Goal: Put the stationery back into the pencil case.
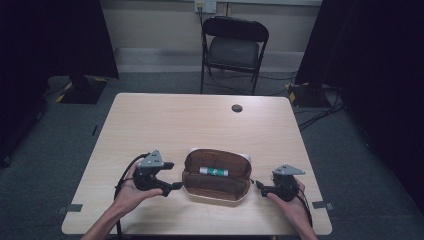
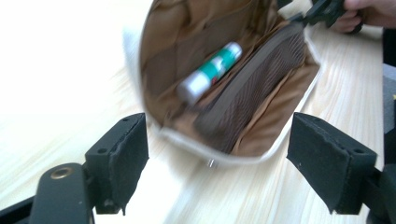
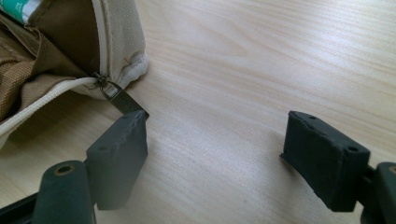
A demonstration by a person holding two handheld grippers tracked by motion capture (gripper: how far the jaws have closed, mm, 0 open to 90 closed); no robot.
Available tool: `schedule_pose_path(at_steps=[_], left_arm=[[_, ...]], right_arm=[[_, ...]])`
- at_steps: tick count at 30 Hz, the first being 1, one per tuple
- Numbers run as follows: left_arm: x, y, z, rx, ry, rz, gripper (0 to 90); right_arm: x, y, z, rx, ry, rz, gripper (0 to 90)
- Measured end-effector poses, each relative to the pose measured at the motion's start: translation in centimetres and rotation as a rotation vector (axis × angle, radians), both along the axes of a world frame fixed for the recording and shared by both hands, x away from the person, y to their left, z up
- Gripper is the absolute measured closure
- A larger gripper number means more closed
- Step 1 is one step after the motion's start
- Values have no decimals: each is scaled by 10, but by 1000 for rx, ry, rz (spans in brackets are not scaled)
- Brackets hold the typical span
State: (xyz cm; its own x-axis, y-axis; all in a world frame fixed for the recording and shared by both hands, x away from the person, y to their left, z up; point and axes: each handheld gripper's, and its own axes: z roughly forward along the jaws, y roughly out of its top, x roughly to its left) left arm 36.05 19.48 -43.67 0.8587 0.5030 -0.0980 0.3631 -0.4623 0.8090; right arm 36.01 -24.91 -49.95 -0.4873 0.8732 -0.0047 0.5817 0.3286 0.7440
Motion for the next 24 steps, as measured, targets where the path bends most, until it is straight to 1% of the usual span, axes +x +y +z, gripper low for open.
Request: schedule_pose_path(at_steps=[1,2,3,5,6,7,8,9,10,11,12,14,15,16,18,19,20,23,24], left_arm=[[0,5,-1,0,-2,5,178],[0,10,-1,6,-3,19,178],[-1,14,-1,-1,0,34,178],[-1,25,1,5,-8,62,176],[-1,31,1,-1,-4,73,176],[-1,43,0,-1,6,112,169],[-1,43,0,-1,6,112,168],[0,54,-3,8,12,151,168],[0,54,-3,8,12,151,167],[2,65,-6,21,10,193,164],[2,65,-6,21,10,193,158],[4,74,-12,28,14,245,160],[7,82,-19,27,13,283,160],[7,82,-19,27,13,283,160],[9,90,-25,34,27,312,161],[10,96,-31,49,38,336,161],[10,96,-31,49,38,336,161],[11,104,-39,79,52,367,161],[12,108,-45,101,73,385,162]], right_arm=[[0,0,0,0,0,0,207],[0,0,0,0,0,0,207],[0,0,0,-1,-1,1,207],[0,0,0,0,0,0,207],[0,0,0,0,0,0,207],[0,0,0,0,0,0,207],[0,0,0,0,0,0,207],[0,0,0,0,-1,0,207],[0,0,0,0,-1,0,207],[0,0,0,0,0,0,207],[0,0,0,0,0,0,207],[0,0,0,0,0,0,207],[0,0,0,0,0,0,207],[0,0,0,0,0,0,207],[0,0,0,0,0,0,207],[0,0,0,0,0,0,207],[0,0,0,0,0,0,207],[0,0,0,0,0,0,207],[0,0,0,0,0,0,207]])
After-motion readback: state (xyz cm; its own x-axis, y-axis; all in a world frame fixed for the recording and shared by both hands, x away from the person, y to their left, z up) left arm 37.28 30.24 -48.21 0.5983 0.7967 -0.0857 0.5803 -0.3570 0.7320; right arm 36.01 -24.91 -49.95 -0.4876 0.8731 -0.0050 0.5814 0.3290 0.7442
